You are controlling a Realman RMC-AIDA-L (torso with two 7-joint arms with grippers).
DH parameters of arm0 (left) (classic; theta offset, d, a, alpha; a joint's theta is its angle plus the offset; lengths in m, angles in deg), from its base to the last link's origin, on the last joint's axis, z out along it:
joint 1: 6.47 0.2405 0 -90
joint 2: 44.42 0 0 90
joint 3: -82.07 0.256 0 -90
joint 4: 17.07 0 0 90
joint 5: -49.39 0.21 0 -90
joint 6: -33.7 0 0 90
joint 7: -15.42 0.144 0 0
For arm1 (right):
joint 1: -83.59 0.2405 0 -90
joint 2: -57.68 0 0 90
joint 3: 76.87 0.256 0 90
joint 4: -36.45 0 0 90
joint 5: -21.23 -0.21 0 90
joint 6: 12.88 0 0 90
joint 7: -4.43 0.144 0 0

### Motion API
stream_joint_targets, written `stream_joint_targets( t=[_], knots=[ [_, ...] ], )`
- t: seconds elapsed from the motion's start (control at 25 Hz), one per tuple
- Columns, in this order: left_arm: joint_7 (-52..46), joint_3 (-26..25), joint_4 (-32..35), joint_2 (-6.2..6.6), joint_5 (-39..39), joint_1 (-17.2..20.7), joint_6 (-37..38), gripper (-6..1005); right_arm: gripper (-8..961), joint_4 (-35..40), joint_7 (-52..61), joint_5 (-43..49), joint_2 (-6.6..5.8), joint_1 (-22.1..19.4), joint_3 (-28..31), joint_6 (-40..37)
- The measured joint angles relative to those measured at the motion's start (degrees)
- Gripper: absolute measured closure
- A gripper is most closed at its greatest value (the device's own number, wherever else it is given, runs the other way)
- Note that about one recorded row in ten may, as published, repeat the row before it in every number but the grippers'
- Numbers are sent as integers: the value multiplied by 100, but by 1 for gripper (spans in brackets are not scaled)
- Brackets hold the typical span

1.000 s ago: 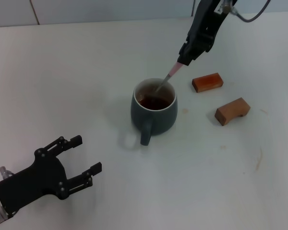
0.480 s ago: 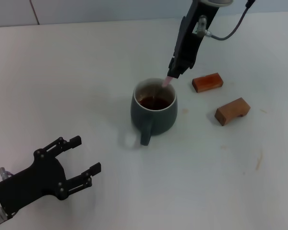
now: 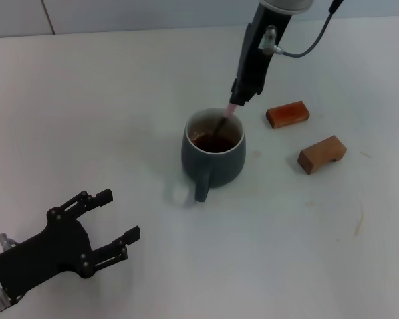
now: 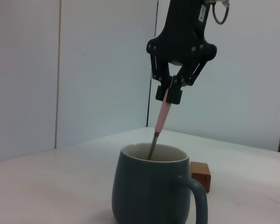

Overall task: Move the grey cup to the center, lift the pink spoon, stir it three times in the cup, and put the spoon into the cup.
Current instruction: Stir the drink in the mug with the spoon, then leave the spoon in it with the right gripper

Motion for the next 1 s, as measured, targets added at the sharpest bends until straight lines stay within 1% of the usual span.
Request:
stream_joint_targets(
  t=[0.2, 0.28, 0.32, 0.6, 0.72, 0.84, 0.92, 1.0],
  knots=[
    [0, 0, -10, 0, -6, 5, 7, 178, 832, 2, 57, 113, 4, 57, -24, -326],
    [0, 0, -12, 0, -10, 8, 10, 178, 828, 56, -10, 38, 26, 69, -2, -464],
    [0, 0, -12, 0, -12, 9, 12, 178, 825, 114, -52, -54, 57, 73, 28, -474],
    [0, 0, -17, 0, -18, 15, 34, 178, 809, 62, -3, 39, 69, 75, 4, -133],
    [0, 0, -30, 0, -23, 22, 35, 178, 802, 51, 108, 273, 68, 85, -12, -185],
    [0, 0, -29, 0, -18, 28, 34, 178, 795, 66, 108, 290, 67, 89, -11, -335],
    [0, 0, -26, 0, -12, 31, 35, 178, 791, 132, -20, 34, 75, 87, 18, -587],
    [0, 0, -16, 0, -4, 36, 34, 178, 786, 170, -50, -103, 77, 74, 25, -601]
  ],
)
